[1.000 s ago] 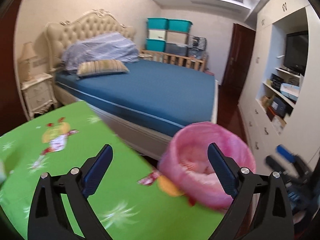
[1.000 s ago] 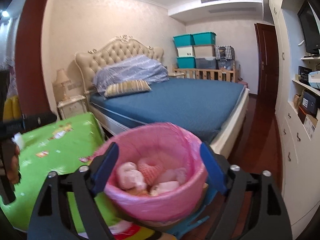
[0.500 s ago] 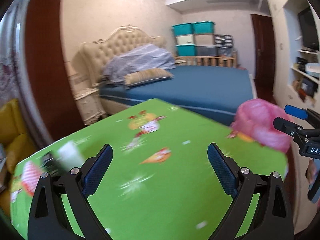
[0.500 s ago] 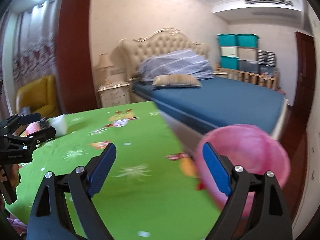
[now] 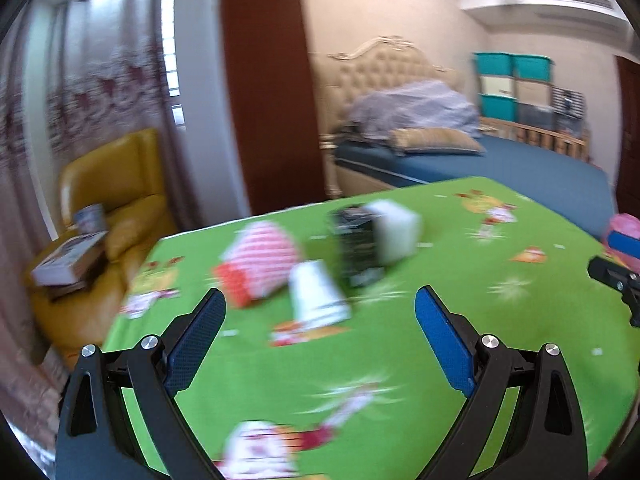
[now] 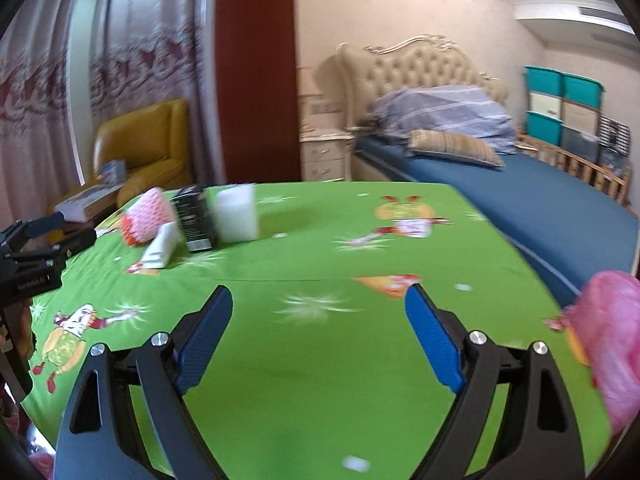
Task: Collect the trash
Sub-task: 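Move both open tools back over the table toward the fruit net and cup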
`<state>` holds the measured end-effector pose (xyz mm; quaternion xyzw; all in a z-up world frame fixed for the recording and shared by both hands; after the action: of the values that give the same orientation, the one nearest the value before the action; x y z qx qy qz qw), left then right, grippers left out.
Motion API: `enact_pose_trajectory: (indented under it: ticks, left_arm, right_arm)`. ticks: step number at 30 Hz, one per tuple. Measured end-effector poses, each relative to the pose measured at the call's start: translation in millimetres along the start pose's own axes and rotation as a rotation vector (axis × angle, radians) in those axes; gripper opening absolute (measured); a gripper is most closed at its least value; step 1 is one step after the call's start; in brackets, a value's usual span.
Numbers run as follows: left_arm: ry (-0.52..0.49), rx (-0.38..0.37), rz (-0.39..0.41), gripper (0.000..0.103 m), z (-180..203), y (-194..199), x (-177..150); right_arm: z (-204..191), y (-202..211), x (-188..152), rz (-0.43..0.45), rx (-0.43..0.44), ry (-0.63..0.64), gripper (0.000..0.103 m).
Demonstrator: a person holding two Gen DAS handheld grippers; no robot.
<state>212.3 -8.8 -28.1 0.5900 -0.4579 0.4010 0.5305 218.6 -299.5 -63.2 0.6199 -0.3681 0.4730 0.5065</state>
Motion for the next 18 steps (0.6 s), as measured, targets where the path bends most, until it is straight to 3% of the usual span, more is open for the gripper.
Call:
enact_pose_trajectory:
  ticks: [6, 10, 15, 18]
  left_arm:
    - [0.069, 0.128, -0.031, 0.089, -78, -6, -15]
    - [0.086, 0.171, -0.038, 0.089, -111, -6, -20]
    - [0.084, 0.208, -0.038, 0.089, -130, -2, -26]
    - [0.092, 0.214, -0.041, 0.089, -138, 2, -31]
  right_arm:
    - [-72, -52, 3, -0.054, 0.093, 0.013, 0.085]
    - [-119, -86, 6, -0.088, 0.142, 0.042, 0.085]
    - [-166, -126, 5, -0.142, 0.165, 0.081, 0.085]
    - [-186, -149, 3, -0.182, 0.171, 0.1, 0.077]
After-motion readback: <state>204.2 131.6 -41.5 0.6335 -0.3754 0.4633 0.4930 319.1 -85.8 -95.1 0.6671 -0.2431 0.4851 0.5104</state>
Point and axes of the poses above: each gripper's, at about its wrist camera, not at the fingertips, and y roughly against the way its jaws point, z to its right, x to its top, the point moved 2 cm from there along -y, roughly the way its jaws point, and after that the axes turned 12 degrees about z, right-handed, at the moved point
